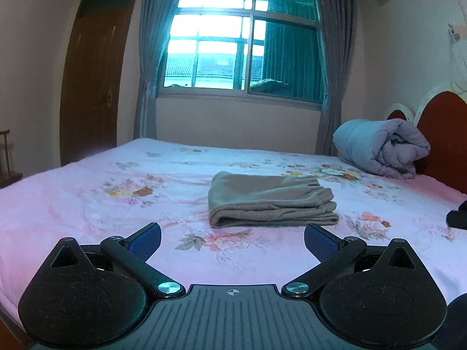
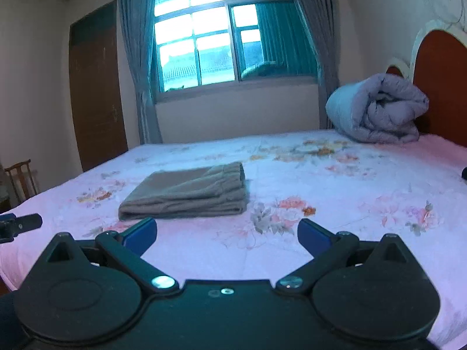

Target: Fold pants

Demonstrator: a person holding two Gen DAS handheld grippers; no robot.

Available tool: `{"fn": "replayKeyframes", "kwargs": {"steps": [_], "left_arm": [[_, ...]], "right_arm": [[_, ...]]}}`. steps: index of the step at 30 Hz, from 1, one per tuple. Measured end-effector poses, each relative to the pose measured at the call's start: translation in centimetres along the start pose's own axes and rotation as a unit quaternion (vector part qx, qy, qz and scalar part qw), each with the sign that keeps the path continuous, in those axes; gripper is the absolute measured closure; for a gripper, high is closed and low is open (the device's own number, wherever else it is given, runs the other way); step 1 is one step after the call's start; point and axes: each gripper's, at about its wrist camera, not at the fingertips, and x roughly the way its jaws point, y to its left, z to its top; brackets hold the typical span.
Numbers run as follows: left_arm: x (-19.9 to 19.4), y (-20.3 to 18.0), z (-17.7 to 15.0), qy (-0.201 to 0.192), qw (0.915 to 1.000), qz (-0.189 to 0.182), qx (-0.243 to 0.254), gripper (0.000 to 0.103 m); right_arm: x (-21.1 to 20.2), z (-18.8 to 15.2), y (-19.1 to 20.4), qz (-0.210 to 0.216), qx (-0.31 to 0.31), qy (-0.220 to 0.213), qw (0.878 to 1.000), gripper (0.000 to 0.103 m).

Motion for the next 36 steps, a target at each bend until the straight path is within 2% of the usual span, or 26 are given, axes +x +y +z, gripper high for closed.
{"fn": "replayKeyframes", "kwargs": {"steps": [4,8,16,19,23,36], "left_arm": [[-0.3,0.5,-0.1,-0.006,0.9999,0.0,-0.009,0.0],[-0.2,-0.1,-0.2,-0.007,1.0,-0.002,0.007,0.0],[-0.3,-1.5,-0.1,-0.016,0.9995,-0.023,0.012,0.0],[-0.4,-2.1,-0.2,-0.021,0.9991,-0.03,0.019,0.0],[-0.5,-2.7,-0.2,-0.021,0.9988,-0.037,0.025,0.0],[-0.3,-2.7,-0.2,-0.015,0.9989,-0.038,0.021,0.0]], "right_arm": [[-0.3,-0.2,1.1,0.006,-0.024,-0.009,1.0,0.006],[0.0,-0.3,2.2,0.016,-0.043,-0.004,0.999,0.006],[0.7,-0.3,3.8,0.043,-0.037,0.005,0.998,0.006],[1.0,-0.3,4.5,0.042,-0.043,0.012,0.998,0.006],[2.1,-0.4,4.0,0.026,-0.017,0.036,0.999,0.006],[2.6,-0.6,4.1,0.031,-0.02,0.046,0.998,0.006]]}}
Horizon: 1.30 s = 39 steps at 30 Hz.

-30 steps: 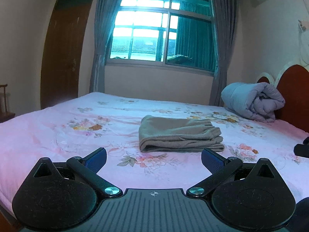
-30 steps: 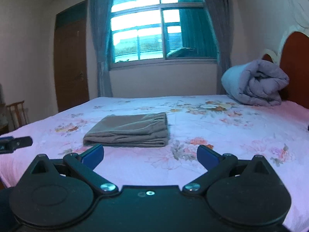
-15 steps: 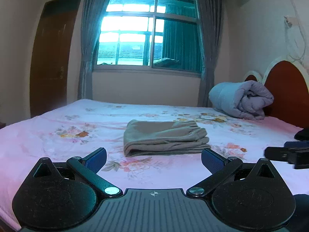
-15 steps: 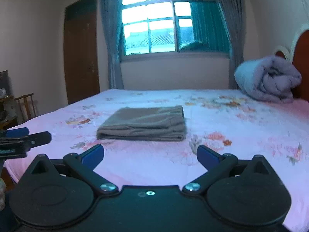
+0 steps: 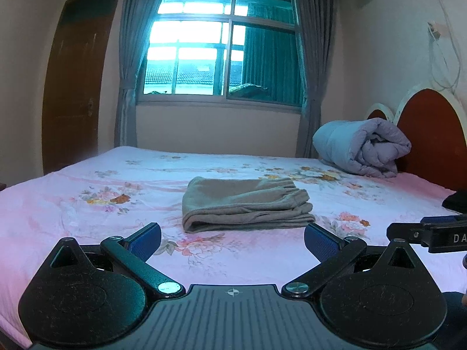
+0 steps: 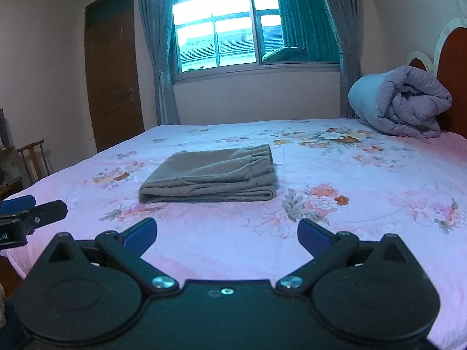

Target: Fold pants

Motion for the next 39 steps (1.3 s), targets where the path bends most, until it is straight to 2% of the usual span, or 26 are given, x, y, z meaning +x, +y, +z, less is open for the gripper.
{"fn": "replayKeyframes", "kwargs": {"steps": [39], "left_arm": [[0.35,0.61,-0.06,0.006,1.0,0.002,-0.004,0.0]], "right_arm": [[-0.17,0.17,0.26,-0.001,-0.006,-0.001,1.0,0.006]]}}
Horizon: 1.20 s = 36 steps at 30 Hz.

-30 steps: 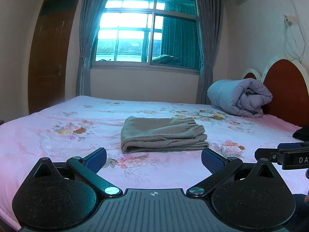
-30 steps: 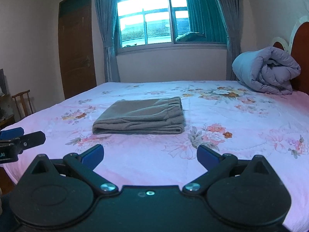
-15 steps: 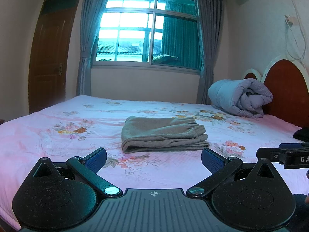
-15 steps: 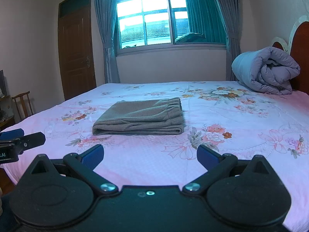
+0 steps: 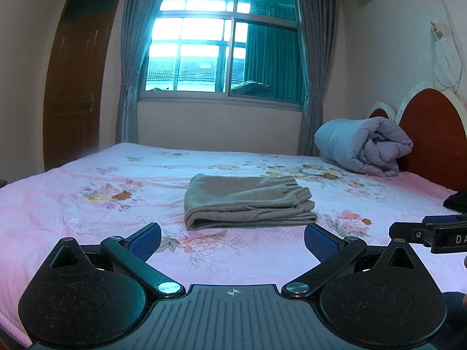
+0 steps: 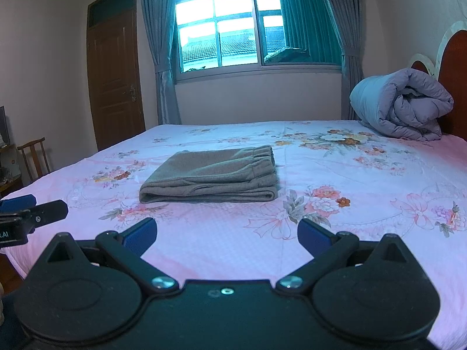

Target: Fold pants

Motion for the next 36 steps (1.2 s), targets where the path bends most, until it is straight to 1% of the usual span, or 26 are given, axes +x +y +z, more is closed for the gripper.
{"fn": "replayKeyframes", "kwargs": {"steps": [26,36], "left_arm": [[0.02,-0.35,0.09,0.002,1.0,0.0,0.004,0.0],[0.28,-0.43,0.13,0.004,0.9999,-0.006,0.01,0.0]], "right_arm": [[-0.01,0.0,0.05,0.0,0.0,0.001,1.0,0.006],[-0.01,0.01,0.04,0.0,0.0,0.001,1.0,0.006]]}}
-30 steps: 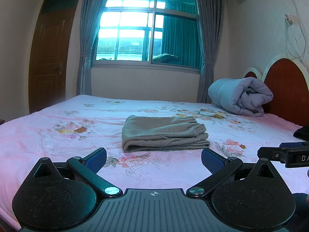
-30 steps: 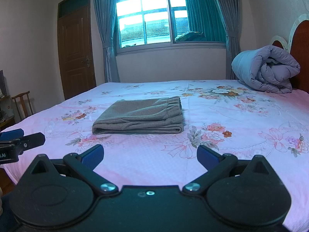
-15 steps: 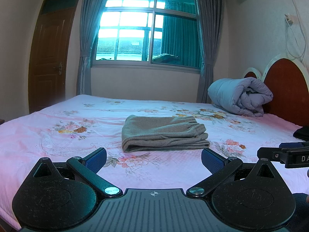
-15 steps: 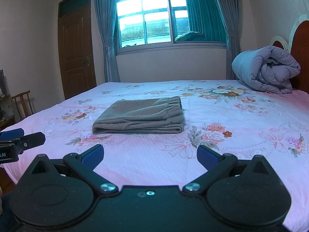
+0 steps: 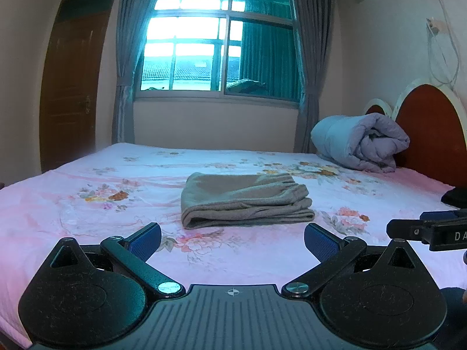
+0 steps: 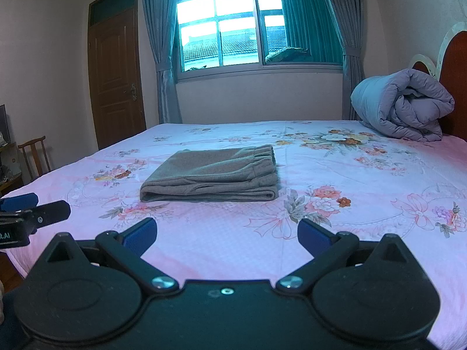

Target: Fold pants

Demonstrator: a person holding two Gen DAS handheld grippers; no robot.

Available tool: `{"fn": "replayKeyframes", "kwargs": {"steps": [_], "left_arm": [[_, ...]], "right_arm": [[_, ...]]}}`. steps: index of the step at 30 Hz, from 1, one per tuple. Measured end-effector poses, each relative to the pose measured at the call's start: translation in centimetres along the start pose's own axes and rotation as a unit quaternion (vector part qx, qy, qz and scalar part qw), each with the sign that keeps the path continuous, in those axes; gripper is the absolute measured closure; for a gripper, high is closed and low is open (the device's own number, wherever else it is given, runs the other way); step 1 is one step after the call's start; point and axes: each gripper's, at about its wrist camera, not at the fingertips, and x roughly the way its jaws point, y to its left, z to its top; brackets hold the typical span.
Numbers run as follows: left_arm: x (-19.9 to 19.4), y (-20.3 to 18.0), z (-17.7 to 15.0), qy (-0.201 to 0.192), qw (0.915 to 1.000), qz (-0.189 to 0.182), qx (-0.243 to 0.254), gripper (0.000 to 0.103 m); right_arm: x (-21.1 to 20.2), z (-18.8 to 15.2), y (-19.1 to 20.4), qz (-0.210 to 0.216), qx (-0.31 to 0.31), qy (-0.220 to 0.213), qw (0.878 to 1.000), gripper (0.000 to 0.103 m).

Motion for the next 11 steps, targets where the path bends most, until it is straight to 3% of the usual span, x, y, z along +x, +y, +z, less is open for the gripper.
{"fn": "replayKeyframes", "kwargs": {"steps": [11], "left_arm": [[0.14,-0.01,0.16,0.004,1.0,0.001,0.003,0.0]], "right_arm": [[0.0,0.01,0.02,0.0,0.0,0.0,1.0,0.006]]}}
